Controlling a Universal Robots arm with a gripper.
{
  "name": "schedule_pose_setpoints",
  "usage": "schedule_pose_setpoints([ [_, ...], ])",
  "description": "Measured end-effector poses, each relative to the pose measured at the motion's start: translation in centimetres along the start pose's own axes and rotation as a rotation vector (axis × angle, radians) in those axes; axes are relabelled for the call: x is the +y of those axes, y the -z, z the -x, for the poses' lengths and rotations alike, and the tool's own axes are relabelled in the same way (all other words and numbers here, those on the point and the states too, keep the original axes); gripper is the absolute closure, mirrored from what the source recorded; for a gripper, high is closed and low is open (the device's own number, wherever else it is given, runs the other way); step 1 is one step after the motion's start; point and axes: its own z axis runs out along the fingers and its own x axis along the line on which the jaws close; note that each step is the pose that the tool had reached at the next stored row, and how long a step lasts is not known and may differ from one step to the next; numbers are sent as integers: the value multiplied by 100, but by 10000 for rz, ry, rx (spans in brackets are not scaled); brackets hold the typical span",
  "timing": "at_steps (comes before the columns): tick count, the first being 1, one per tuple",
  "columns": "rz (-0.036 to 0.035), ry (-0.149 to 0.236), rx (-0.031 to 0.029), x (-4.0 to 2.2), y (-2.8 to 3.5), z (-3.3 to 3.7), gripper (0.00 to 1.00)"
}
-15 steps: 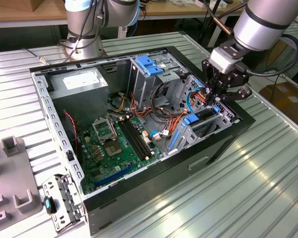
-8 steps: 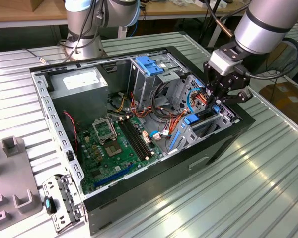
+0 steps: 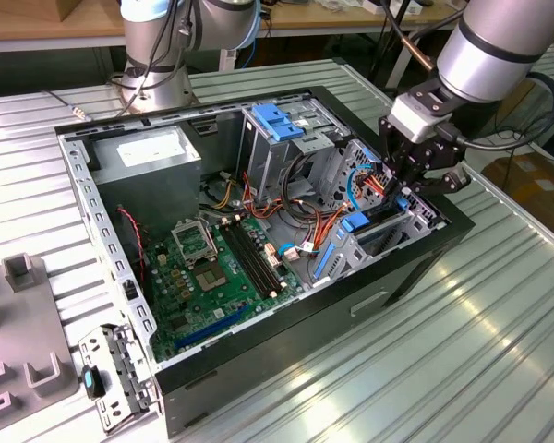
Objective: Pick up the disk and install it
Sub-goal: 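Insert the first disk wire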
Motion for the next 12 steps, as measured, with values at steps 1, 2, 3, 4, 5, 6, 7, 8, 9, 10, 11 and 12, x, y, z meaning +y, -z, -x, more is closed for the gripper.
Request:
schedule_pose_setpoints([
  [1, -4, -54, 4, 2, -1, 0, 84],
  [2, -12, -175, 16, 3, -3, 0, 84],
  [3, -19, -293, 31, 2, -2, 0, 84],
  [4, -21, -347, 38, 3, -2, 0, 84],
  [5, -23, -365, 39, 10, -1, 0, 84],
  [6, -24, -364, 40, 25, 0, 2, 84],
  [7, -24, -363, 39, 36, 0, 2, 84],
  [8, -24, -373, 41, 36, -2, 3, 84],
  [9, -29, -442, 47, 36, -6, 3, 84],
  [10, -36, -552, 60, 36, -7, 2, 84],
  [11, -41, -644, 69, 37, -9, 2, 84],
  [12, -44, -695, 75, 37, -9, 2, 84],
])
